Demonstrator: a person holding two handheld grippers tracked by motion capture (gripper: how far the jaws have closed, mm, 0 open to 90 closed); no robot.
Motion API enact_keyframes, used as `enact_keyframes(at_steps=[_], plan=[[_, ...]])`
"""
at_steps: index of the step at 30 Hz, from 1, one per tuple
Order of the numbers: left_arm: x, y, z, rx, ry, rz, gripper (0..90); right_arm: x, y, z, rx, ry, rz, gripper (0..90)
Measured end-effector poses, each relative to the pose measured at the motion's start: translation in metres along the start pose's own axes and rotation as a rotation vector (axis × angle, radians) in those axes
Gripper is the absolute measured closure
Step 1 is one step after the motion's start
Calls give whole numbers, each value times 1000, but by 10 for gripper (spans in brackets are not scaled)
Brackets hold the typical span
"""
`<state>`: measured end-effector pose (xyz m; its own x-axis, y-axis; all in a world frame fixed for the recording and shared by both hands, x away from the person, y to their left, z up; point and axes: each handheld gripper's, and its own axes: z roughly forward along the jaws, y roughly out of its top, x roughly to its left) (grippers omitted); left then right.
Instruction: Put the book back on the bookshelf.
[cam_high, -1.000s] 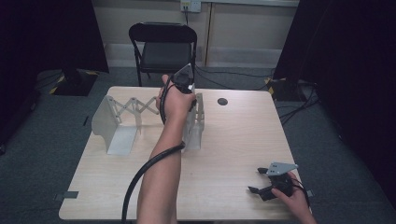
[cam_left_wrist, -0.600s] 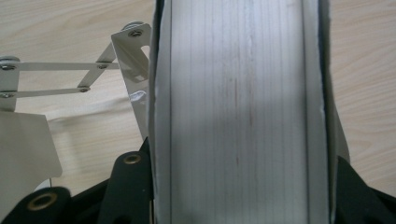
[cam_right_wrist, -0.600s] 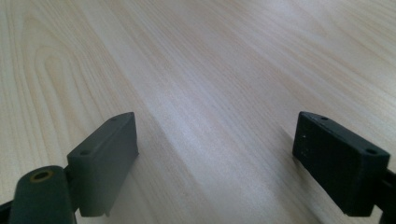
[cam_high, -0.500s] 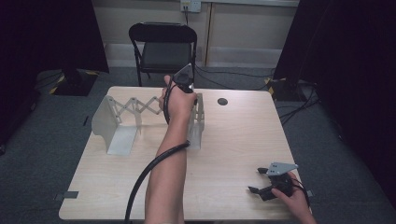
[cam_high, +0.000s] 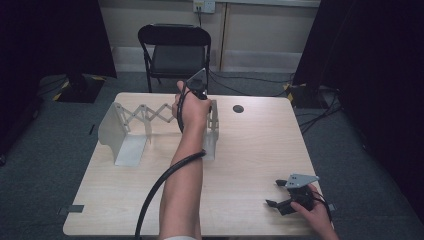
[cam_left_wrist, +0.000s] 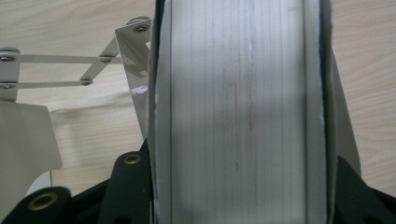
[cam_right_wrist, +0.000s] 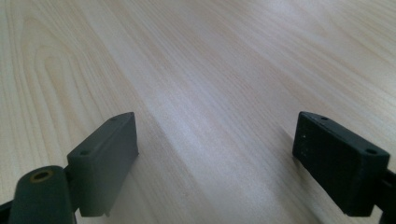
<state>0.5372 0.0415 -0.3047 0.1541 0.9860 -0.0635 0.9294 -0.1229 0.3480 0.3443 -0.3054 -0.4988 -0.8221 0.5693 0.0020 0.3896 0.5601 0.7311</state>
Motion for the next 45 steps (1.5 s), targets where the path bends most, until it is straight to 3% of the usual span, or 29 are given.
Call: enact_keyframes(at_steps=[15,30,45], plan=[[-10,3,6,17,14,-19,526,0,0,0,1,1,1,137],[-10,4,7,30,26,-40,526,0,0,0,1,1,1,137],[-16,5,10,20,51,-42,520,0,0,0,0,1,1,137]])
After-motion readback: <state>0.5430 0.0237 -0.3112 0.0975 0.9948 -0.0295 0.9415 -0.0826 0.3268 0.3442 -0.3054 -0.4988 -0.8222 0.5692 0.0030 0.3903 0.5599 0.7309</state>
